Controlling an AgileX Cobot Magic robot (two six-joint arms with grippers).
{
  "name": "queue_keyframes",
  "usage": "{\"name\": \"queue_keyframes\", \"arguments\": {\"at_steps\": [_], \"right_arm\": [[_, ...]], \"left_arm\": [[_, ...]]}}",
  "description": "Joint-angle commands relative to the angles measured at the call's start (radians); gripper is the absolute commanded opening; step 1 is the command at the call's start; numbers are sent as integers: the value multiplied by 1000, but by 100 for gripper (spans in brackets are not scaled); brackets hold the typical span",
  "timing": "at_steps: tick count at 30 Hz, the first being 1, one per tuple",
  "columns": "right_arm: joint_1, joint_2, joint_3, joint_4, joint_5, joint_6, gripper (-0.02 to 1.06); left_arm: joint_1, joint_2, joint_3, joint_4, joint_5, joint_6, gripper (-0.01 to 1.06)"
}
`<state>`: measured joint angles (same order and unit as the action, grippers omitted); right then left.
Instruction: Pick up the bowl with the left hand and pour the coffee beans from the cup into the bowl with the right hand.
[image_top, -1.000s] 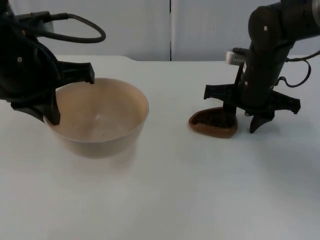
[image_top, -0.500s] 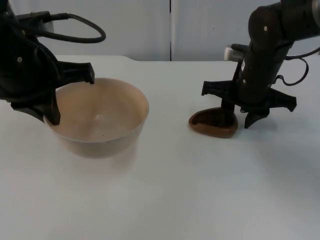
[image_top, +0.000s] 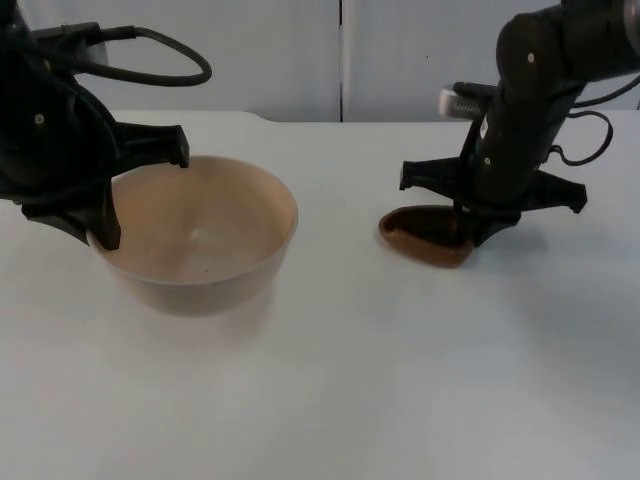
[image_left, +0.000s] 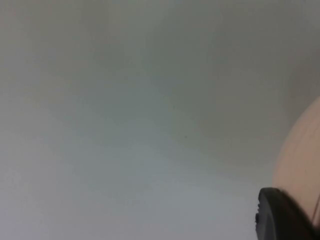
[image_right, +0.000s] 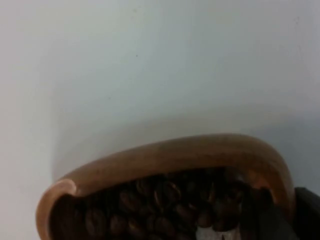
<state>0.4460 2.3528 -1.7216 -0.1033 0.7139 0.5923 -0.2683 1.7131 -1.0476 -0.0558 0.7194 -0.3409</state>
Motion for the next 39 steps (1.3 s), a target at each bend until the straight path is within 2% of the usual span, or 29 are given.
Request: {"name": "queue_keyframes", "arguments": {"at_steps": [1,3,7,10,13,21,25,39], "right_arm": [[5,-1,-8,-7,0,-23,0],[5,-5,-8,-11,15,-59,0],[5,-35,-8,-111,86,-68,0],[5,-56,-12,-153,129,-95,0],[5,-92,-19,-155,179,-173,0],[5,-192,-19,-153,257,-285,0],[5,-268,-19,-146,329,-359,0],[5,-441,-19,-121,478,-469,0]], "left_arm": [[-1,-7,-5,-12,-7,-9,0],[-1,-7,-5,-12,-7,-9,0],[-1,-7,-5,-12,-7,-9,0],[-1,-7,-5,-12,-9,-9,0],[-1,-7,-5,-12,-9,-9,0],[-1,-7,-5,-12,-5,-9,0],[-1,-7,-5,-12,-2,-9,0],[-1,-7,-5,-12,-4,-9,0]]}}
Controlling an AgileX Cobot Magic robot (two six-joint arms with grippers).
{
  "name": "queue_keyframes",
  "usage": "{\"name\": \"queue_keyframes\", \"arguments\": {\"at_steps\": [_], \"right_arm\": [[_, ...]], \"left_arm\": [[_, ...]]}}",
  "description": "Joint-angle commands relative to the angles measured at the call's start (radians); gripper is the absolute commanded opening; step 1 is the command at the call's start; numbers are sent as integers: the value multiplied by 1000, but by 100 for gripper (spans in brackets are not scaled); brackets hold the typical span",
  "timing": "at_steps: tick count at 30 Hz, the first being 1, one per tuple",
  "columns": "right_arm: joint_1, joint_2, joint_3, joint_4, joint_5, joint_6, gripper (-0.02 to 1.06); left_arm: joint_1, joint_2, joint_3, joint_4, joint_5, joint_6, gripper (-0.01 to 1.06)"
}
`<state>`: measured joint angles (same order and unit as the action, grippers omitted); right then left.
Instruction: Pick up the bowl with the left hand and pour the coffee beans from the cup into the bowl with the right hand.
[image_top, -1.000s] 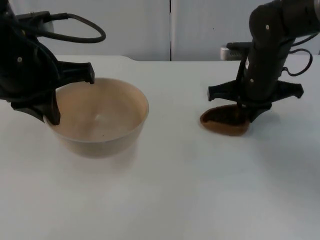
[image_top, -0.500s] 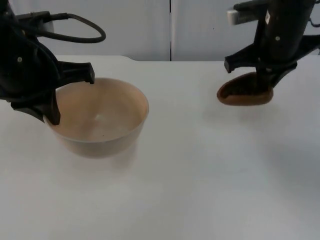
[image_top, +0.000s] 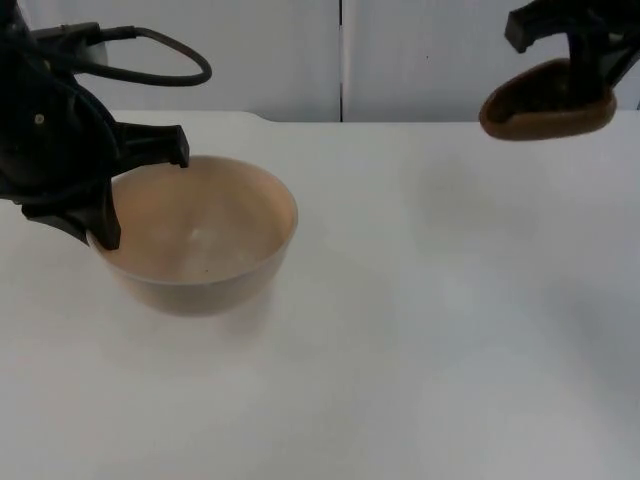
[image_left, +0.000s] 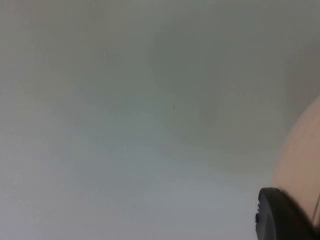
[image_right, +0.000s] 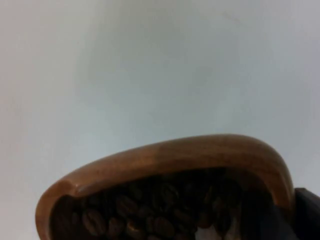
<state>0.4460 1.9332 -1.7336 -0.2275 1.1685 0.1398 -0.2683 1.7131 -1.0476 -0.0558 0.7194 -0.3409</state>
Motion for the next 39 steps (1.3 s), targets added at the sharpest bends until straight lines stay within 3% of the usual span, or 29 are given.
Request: {"name": "queue_keyframes", "arguments": {"at_steps": [1,16,20,31,39], "right_arm": [[5,-29,-7,3,31,-23,0],[16,-47,-7,14,53,-28,0],[51,-47,-7,15,45,-28,0],[183,-41,-7,15,14,-28,0],[277,-41,-7,-36,16,-24,0]], "left_arm": [[-1,-7,-5,-12,-6,-9,0],[-1,-7,-5,-20,-4,-9,0],[-7,-7,-5,-45,-4,3,0],[-164,-7,-5,-28,-17,3,0],[-173,-7,-5,-14,-15,3,0]]}}
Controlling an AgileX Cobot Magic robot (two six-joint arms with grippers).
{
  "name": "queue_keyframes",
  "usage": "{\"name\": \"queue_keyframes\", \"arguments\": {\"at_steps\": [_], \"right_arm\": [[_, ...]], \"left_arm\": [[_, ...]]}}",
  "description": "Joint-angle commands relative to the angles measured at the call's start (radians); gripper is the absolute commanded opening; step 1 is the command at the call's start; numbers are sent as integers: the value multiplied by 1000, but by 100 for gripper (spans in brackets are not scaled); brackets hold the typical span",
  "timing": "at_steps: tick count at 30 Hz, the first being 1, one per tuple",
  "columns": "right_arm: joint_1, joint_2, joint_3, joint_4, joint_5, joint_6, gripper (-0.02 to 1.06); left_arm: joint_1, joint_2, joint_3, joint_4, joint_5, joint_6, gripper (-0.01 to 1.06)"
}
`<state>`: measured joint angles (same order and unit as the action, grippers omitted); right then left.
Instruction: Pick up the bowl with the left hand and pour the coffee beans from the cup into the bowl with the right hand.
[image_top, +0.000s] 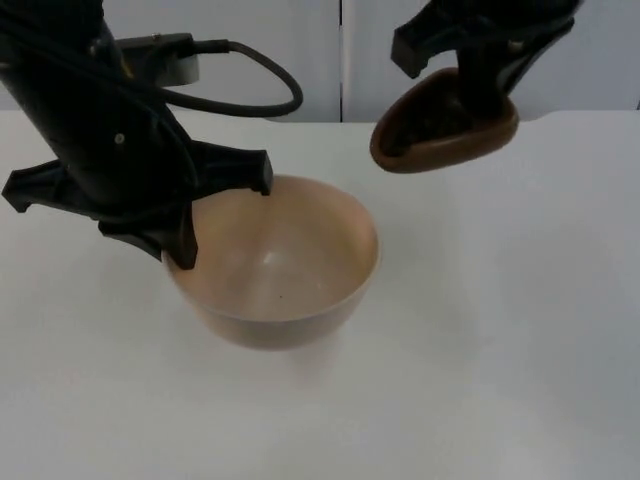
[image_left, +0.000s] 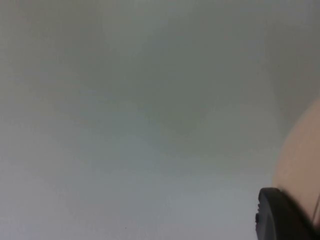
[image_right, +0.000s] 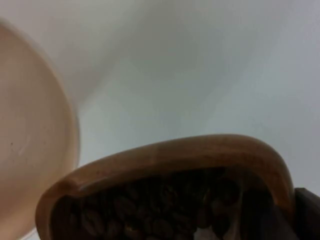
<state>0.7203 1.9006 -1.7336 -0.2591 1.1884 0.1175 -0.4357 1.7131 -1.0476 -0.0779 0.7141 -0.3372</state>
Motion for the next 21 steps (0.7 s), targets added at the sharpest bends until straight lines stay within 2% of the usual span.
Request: {"name": "queue_keyframes", "arguments": {"at_steps": [1,9,13,14,21], "right_arm": [[31,-8,-7,-38,-2,8,0],[128,-8,-7,-132,-12,29,0],[187,-8,-7,-288,-59,95,0],[187,-8,-7,-288,-59,95,0],[245,-8,-7,-437,-116,104,0]], "left_arm": [[-6,-7,-5,8,-10,-1,0],[-6,-7,-5,8,-10,-1,0],[-6,-7,-5,8,-5,-1,0],[-6,-7,-5,8,-5,-1,0],[-6,-7,-5,12,-5,-1,0]]}}
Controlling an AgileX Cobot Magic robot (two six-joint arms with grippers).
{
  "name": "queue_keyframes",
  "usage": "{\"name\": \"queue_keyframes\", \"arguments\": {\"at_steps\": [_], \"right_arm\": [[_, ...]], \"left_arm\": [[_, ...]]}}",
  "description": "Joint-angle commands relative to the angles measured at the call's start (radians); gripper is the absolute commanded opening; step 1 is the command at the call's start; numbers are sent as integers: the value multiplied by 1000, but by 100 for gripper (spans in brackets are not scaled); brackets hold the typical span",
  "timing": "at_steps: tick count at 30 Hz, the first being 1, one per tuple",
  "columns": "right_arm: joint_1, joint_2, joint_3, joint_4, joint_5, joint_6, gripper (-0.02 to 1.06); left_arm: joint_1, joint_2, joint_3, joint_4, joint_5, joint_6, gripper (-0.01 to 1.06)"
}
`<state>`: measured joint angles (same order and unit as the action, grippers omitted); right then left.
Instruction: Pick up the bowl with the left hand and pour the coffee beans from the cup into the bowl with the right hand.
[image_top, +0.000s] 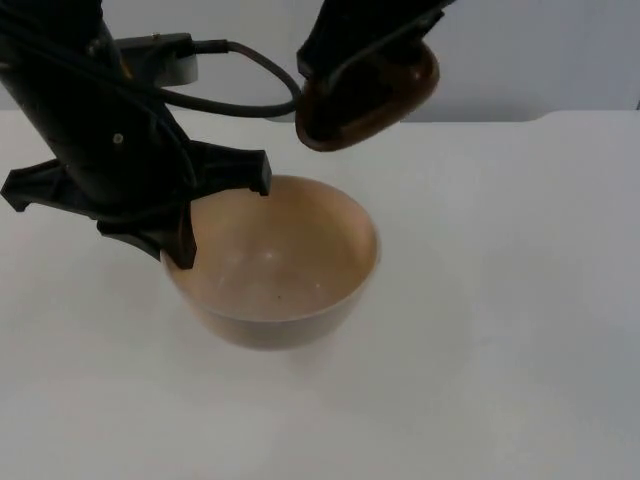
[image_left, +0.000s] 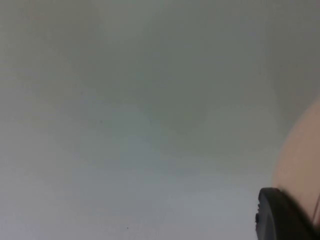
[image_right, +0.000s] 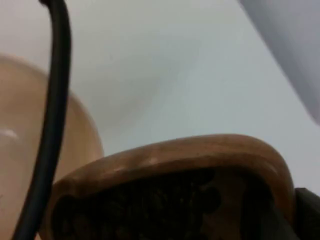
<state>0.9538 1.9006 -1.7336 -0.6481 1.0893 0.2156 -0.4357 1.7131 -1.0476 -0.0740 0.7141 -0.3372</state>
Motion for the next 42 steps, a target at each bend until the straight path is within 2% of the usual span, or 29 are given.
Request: {"name": "queue_keyframes", "arguments": {"at_steps": [1,6,13,30,38,42], "right_arm": [[19,-8,-7,-83,-17,8,0],[47,-8,-7,-200,-17,8,0],[57,-8,-7,-289,-17,8,0],[90,-10,-7,-318,-17,-17,0],[140,-10,-7,-444,5,-31,0],[163,-10,-7,-502,14,-77,0]], "left_arm": [[-6,-7,-5,9,-5,-1,0],[-6,-7,-5,8,-6,-1,0],[-6,-7,-5,11,-13,-1,0],[-6,-5,-5,11,-17,-1,0],[-6,-5,-5,11,-17,-1,0],[-6,-5,-5,11,-17,-1,0]]}}
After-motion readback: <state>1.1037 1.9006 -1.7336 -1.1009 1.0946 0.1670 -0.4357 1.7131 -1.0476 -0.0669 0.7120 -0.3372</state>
